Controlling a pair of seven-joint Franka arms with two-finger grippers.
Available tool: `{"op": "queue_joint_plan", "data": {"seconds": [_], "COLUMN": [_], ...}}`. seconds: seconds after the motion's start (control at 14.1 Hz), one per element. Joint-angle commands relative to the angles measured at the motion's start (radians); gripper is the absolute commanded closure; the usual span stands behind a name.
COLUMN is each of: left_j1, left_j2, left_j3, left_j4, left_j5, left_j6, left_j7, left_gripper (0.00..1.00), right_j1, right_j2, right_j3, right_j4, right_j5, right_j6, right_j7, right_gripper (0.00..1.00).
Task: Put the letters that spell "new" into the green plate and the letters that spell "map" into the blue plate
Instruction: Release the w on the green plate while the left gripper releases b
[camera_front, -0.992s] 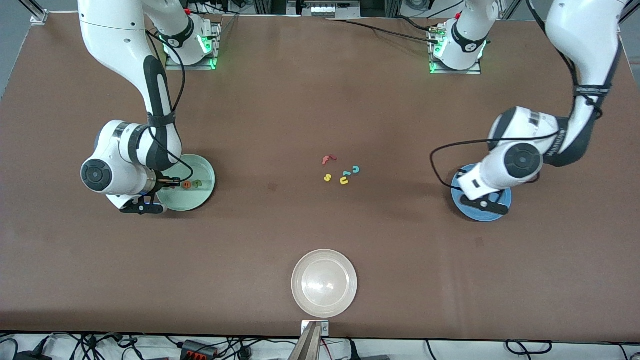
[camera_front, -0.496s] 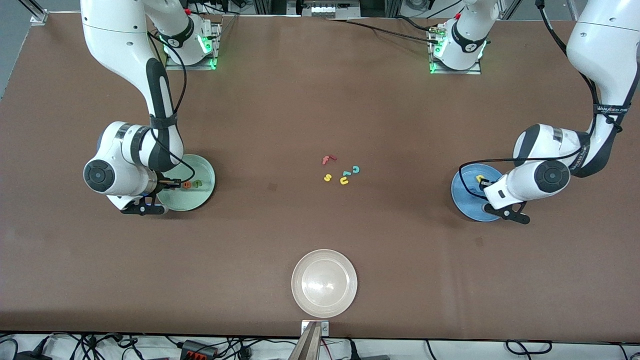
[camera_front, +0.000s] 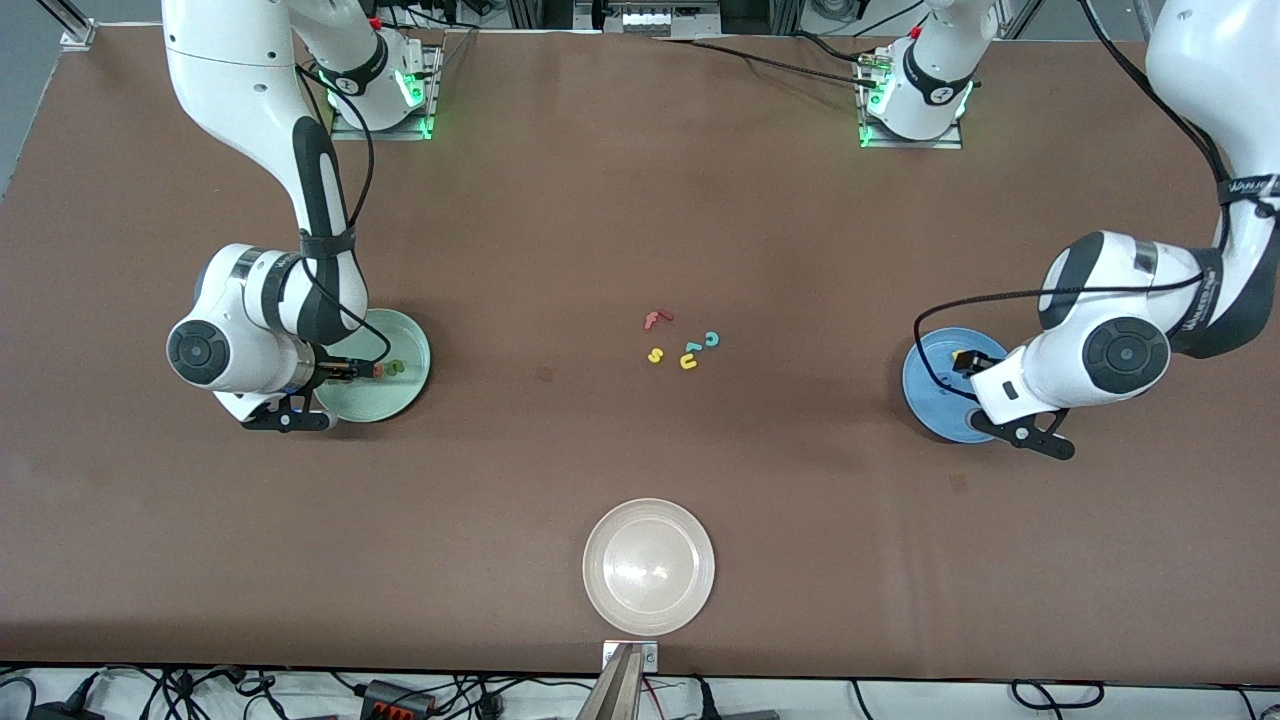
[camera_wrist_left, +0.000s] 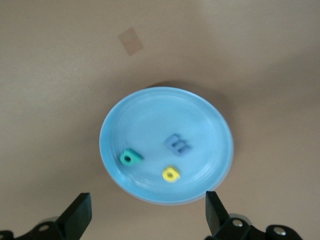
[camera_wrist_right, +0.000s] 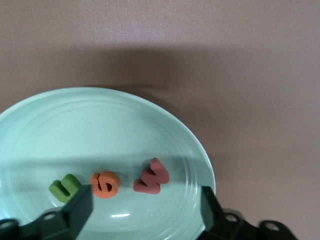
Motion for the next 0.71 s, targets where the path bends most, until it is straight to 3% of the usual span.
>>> {"op": "queue_joint_plan", "data": {"seconds": [0.0, 0.28, 0.43, 0.5, 0.57, 0.64], "left_j1": [0.002, -0.002, -0.032, -0.058, -0.125, -0.176], "left_j2": [0.002, 0.002, -0.015, -0.065, -0.119, -0.159], "left_j3": [-0.047, -0.117, -0.11, -0.079, 0.017, 0.137], "left_j4": [0.136, 0.362, 0.406, 0.406, 0.4, 0.394], "left_j5": [-0.076, -0.138, -0.144, -0.15, -0.187, -0.272], "left_j6": [-0.154, -0.382, -0.398, -0.398, -0.396, -0.395], "left_j7": [0.017, 0.017, 0.015, 0.015, 0.015, 0.017], "left_gripper": [0.0, 0.0, 0.0, 0.0, 0.0, 0.0], "right_j1": [-0.018, -0.021, -0.039, -0.091, -0.149, -0.18], "right_j2": [0.001, -0.005, -0.028, -0.053, -0.086, -0.123], "right_j3": [0.011, 0.01, 0.02, 0.083, 0.159, 0.198], "right_j4": [0.033, 0.065, 0.067, 0.068, 0.074, 0.073], "right_j5": [0.022, 0.022, 0.019, 0.011, -0.003, -0.038], "right_j6": [-0.009, -0.01, -0.009, -0.009, -0.012, -0.017], "right_j7": [-0.019, -0.021, -0.004, 0.026, 0.077, 0.127], "right_gripper": [0.0, 0.0, 0.0, 0.0, 0.0, 0.0]}}
